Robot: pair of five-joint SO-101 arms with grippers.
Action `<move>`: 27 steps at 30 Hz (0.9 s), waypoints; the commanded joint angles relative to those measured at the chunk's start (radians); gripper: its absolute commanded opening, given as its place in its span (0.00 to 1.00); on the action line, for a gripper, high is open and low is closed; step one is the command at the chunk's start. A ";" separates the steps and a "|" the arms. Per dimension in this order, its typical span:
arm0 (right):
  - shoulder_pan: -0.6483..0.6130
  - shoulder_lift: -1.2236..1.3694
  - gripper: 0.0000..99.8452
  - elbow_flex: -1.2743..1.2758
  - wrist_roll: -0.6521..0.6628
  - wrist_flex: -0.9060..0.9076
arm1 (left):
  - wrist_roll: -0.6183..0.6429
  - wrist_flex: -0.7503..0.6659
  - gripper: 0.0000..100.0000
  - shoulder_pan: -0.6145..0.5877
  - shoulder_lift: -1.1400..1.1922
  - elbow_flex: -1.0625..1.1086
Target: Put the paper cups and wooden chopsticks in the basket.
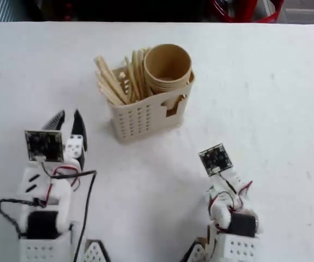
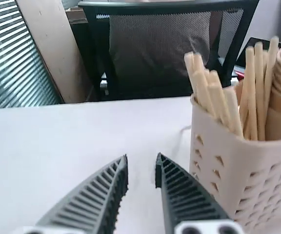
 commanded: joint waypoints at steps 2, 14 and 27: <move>0.062 0.002 0.02 0.031 0.008 -0.004 | -0.014 -0.032 0.11 -0.013 -0.147 0.224; 0.173 0.002 0.02 0.031 0.008 -0.001 | -0.012 0.261 0.11 -0.028 -0.122 0.253; 0.173 0.002 0.02 0.031 0.008 -0.001 | -0.011 0.611 0.11 -0.025 -0.125 0.253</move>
